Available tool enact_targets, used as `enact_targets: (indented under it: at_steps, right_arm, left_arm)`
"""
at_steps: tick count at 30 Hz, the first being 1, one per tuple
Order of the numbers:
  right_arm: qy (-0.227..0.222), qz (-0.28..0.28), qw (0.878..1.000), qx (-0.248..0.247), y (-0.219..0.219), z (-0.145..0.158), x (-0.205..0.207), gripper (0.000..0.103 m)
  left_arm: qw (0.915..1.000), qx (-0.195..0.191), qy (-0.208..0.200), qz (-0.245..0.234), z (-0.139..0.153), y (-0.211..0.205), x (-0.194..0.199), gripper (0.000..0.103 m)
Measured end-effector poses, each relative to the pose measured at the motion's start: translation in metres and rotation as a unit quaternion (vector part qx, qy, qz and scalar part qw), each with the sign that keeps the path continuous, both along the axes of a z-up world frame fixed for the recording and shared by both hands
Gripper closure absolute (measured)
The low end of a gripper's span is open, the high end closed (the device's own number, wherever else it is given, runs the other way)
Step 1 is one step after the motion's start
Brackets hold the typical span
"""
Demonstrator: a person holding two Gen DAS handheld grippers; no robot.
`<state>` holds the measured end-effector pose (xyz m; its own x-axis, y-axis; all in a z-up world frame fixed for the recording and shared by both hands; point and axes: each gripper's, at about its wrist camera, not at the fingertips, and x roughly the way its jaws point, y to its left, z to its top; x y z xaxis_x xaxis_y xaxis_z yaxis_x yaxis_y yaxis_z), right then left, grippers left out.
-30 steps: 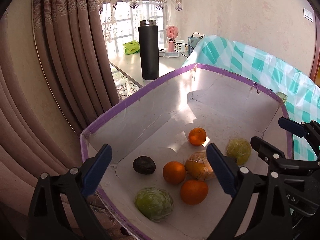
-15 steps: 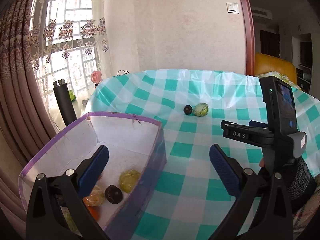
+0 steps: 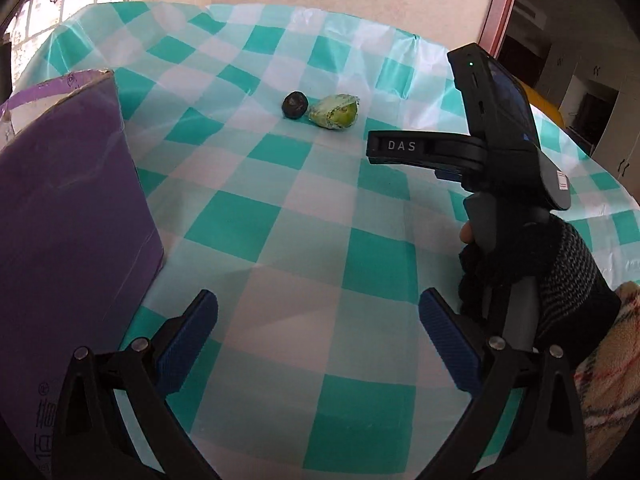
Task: Organize fruits
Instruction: 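Return to the table and grasp the wrapped green fruit with the right tool, then grasp the last dark brown round fruit with the left tool while the right tool holds the wrapped fruit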
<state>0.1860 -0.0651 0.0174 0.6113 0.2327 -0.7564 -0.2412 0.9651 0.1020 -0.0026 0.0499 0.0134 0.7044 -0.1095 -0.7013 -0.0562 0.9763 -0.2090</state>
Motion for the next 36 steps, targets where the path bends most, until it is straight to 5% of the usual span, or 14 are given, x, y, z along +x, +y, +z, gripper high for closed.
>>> enact_targets:
  at_steps: [7,13,15,17,26,36]
  right_arm:
    - [0.009,0.051,0.997,-0.054,0.063,-0.005,0.058,0.016]
    - [0.011,0.074,0.995,-0.061,0.086,-0.006,0.084,0.018]
    - [0.002,0.078,0.996,-0.05,0.085,-0.004,0.083,0.047]
    - [-0.004,0.076,0.996,-0.049,0.082,-0.002,0.076,0.048]
    - [0.005,-0.008,0.993,0.115,-0.024,0.002,0.027,0.048]
    - [0.012,-0.037,0.981,0.189,-0.087,-0.004,-0.02,0.048]
  left_arm:
    - [0.999,-0.013,0.023,-0.035,-0.006,-0.003,0.009,0.002]
    - [0.9993,-0.011,0.03,-0.017,-0.008,0.001,0.012,0.002]
    - [0.9993,-0.005,0.032,-0.017,-0.008,-0.001,0.012,0.002]
    - [0.9993,0.0,0.034,-0.017,-0.008,-0.002,0.011,0.002]
    - [0.9993,-0.009,0.032,0.019,-0.003,0.002,0.031,0.002]
    - [0.9923,0.002,0.015,0.123,0.005,0.017,0.188,0.004]
